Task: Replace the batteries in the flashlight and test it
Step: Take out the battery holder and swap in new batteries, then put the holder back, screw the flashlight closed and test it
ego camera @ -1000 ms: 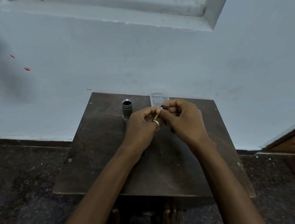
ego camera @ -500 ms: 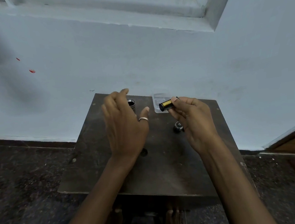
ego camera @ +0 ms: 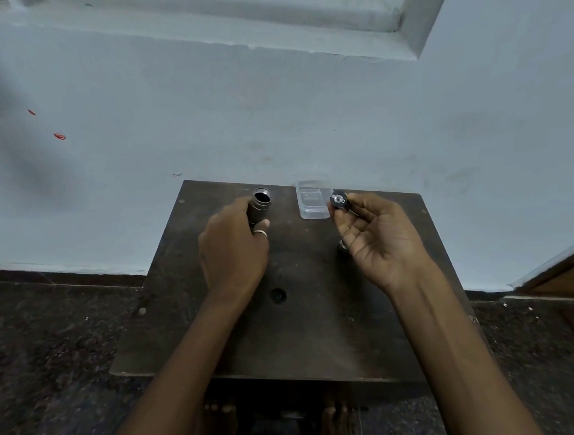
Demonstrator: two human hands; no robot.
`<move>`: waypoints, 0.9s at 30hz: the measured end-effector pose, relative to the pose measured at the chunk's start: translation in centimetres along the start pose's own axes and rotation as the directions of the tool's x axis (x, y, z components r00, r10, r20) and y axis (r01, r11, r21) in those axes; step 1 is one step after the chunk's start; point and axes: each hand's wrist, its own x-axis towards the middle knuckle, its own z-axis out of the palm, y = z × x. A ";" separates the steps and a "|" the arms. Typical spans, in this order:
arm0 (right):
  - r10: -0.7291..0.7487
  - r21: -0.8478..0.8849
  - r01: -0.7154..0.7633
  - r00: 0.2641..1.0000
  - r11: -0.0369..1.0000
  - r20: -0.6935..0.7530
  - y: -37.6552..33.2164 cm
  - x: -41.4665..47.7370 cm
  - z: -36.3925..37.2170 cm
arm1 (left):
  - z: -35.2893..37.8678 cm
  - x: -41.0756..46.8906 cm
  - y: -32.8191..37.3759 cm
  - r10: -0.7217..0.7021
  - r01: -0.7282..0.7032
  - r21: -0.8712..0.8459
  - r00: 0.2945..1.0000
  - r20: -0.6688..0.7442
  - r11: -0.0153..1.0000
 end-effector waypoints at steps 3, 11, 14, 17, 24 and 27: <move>-0.061 -0.050 0.061 0.998 0.997 0.001 0.0 0.0 -0.1 | 0.0 0.0 0.2 0.164 -0.164 0.013 0.986 -0.042 0.986; -0.300 -0.354 0.308 0.951 0.883 0.079 0.6 -0.2 0.1 | 0.8 -0.1 0.3 0.244 -0.240 -0.073 0.969 0.038 0.968; -0.340 -0.404 0.351 0.935 0.845 0.102 0.8 -0.2 0.2 | 0.8 -0.2 0.4 0.251 -0.249 -0.065 0.967 0.035 0.966; -0.397 -0.496 0.405 0.909 0.768 0.129 1.2 -0.1 0.1 | 0.7 -0.2 0.5 0.258 -0.256 -0.051 0.965 0.045 0.965; -0.531 -0.766 0.514 0.803 0.387 0.271 2.0 0.4 -0.2 | 0.9 -0.2 0.5 0.261 -0.257 -0.065 0.963 0.062 0.964; -0.502 -0.774 0.526 0.804 0.351 0.318 1.8 0.4 -0.2 | 0.8 -0.3 0.4 0.249 -0.245 -0.072 0.967 0.061 0.967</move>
